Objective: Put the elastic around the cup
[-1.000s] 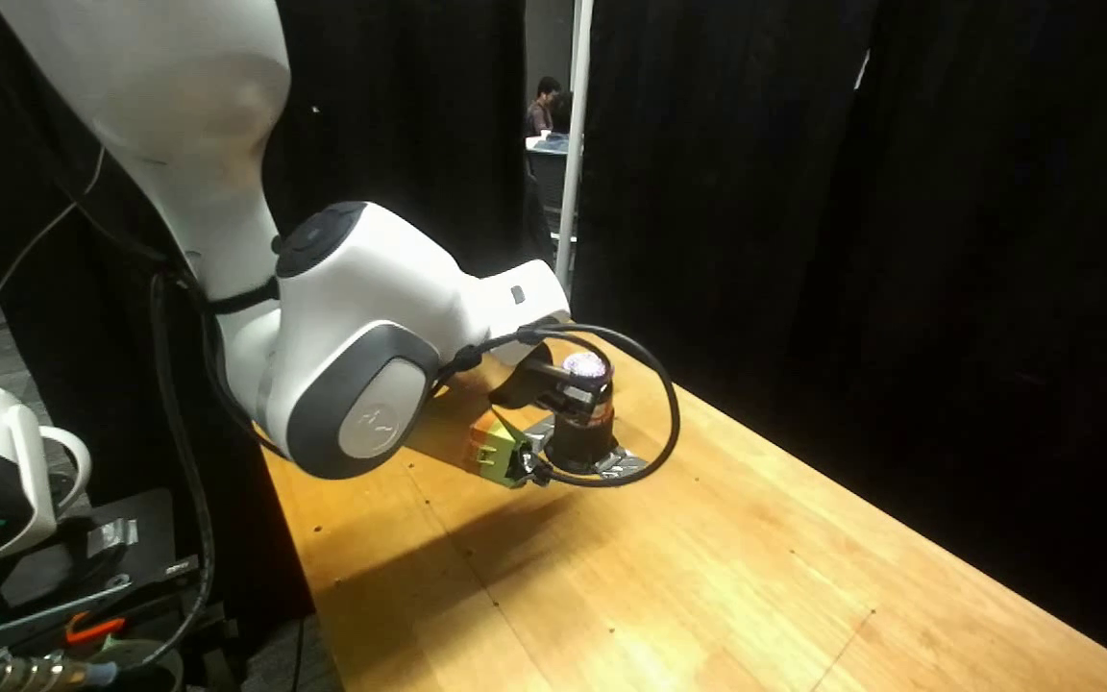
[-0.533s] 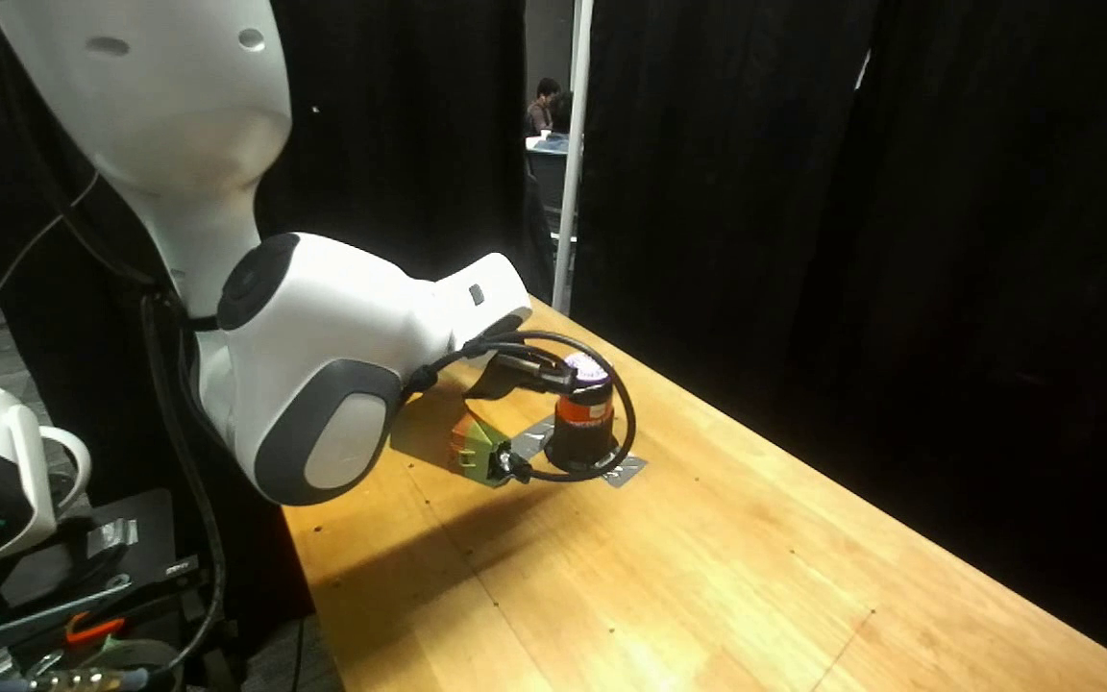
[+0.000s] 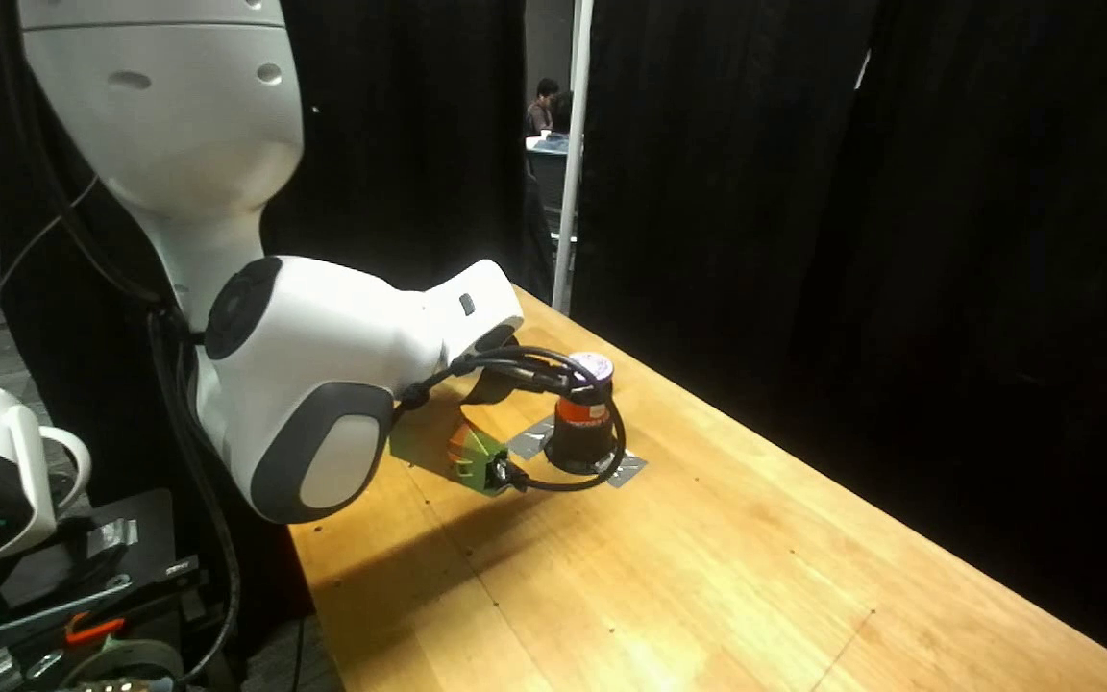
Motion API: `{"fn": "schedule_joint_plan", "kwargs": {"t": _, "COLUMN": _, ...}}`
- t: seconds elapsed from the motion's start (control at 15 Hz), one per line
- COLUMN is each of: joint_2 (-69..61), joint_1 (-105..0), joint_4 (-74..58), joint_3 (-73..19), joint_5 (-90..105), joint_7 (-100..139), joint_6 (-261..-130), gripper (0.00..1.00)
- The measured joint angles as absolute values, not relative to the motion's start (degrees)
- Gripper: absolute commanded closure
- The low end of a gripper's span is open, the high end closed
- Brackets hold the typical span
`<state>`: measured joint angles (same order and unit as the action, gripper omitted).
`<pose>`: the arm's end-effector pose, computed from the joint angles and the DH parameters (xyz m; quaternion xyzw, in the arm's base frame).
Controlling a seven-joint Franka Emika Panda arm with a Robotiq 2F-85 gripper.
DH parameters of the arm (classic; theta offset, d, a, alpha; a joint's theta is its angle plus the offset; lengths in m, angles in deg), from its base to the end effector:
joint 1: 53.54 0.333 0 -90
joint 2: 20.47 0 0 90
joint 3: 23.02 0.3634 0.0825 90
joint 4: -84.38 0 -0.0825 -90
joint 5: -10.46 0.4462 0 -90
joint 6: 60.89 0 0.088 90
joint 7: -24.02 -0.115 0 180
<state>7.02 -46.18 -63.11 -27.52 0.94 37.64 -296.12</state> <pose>0.5019 0.0486 0.1990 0.8402 0.2106 0.4990 0.0251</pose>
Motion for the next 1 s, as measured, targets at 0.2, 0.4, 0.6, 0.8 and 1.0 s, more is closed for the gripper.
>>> {"fn": "schedule_joint_plan", "kwargs": {"t": 0.2, "joint_2": 8.0, "joint_1": -46.2, "joint_4": -63.1, "joint_3": -27.3, "joint_5": 2.3, "joint_7": 38.1, "joint_6": -298.8, "gripper": 1.00}}
{"fn": "schedule_joint_plan", "kwargs": {"t": 0.4, "joint_2": 9.9, "joint_1": -46.2, "joint_4": -63.0, "joint_3": -26.9, "joint_5": 3.8, "joint_7": 38.2, "joint_6": -302.2, "gripper": 1.00}}
{"fn": "schedule_joint_plan", "kwargs": {"t": 0.6, "joint_2": 10.5, "joint_1": -46.2, "joint_4": -61.8, "joint_3": -26.4, "joint_5": 4.9, "joint_7": 38.1, "joint_6": -302.2, "gripper": 1.00}}
{"fn": "schedule_joint_plan", "kwargs": {"t": 0.8, "joint_2": 10.8, "joint_1": -46.2, "joint_4": -61.1, "joint_3": -26.2, "joint_5": 5.0, "joint_7": 38.1, "joint_6": -302.3, "gripper": 1.00}}
{"fn": "schedule_joint_plan", "kwargs": {"t": 1.0, "joint_2": 11.0, "joint_1": -46.2, "joint_4": -60.8, "joint_3": -26.0, "joint_5": 5.0, "joint_7": 38.1, "joint_6": -302.3, "gripper": 1.00}}
